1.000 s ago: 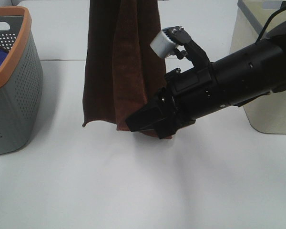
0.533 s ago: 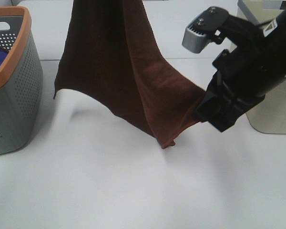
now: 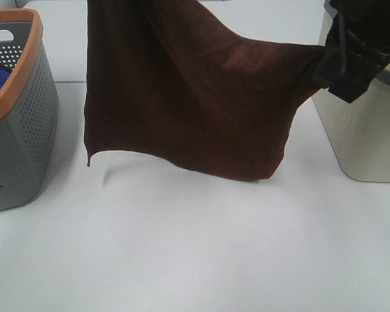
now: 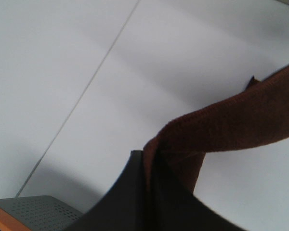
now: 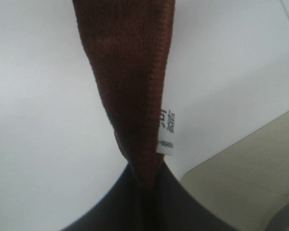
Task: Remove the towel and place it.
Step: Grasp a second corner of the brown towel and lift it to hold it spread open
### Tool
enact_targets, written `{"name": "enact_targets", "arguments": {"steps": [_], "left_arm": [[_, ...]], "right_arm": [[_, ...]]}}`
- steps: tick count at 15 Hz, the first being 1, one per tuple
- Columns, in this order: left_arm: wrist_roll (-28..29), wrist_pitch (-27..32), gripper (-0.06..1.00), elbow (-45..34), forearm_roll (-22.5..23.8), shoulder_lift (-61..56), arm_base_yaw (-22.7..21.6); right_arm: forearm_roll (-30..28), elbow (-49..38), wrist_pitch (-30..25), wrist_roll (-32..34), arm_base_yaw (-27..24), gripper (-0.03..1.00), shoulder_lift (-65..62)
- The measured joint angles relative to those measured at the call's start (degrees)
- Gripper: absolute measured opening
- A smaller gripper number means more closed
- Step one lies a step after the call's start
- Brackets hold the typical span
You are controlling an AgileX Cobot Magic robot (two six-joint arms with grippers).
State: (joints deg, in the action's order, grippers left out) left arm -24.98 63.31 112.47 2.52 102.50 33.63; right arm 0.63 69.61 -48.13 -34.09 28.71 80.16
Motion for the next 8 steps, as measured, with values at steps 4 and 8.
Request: {"name": "enact_targets", "arguments": {"steps": [4, 8], "left_arm": [[5.96, -11.29, 0.00, 0.00, 1.32, 2.69, -3.90], [8.02, -24.75, 0.00, 0.00, 1.95, 7.96, -8.48]], "right_arm": [[-12.55, 0.17, 15.36, 0.69, 0.00, 0.02, 4.01], [-28.02, 0.63, 35.01, 1.49, -0.23, 0.02, 9.63]]}}
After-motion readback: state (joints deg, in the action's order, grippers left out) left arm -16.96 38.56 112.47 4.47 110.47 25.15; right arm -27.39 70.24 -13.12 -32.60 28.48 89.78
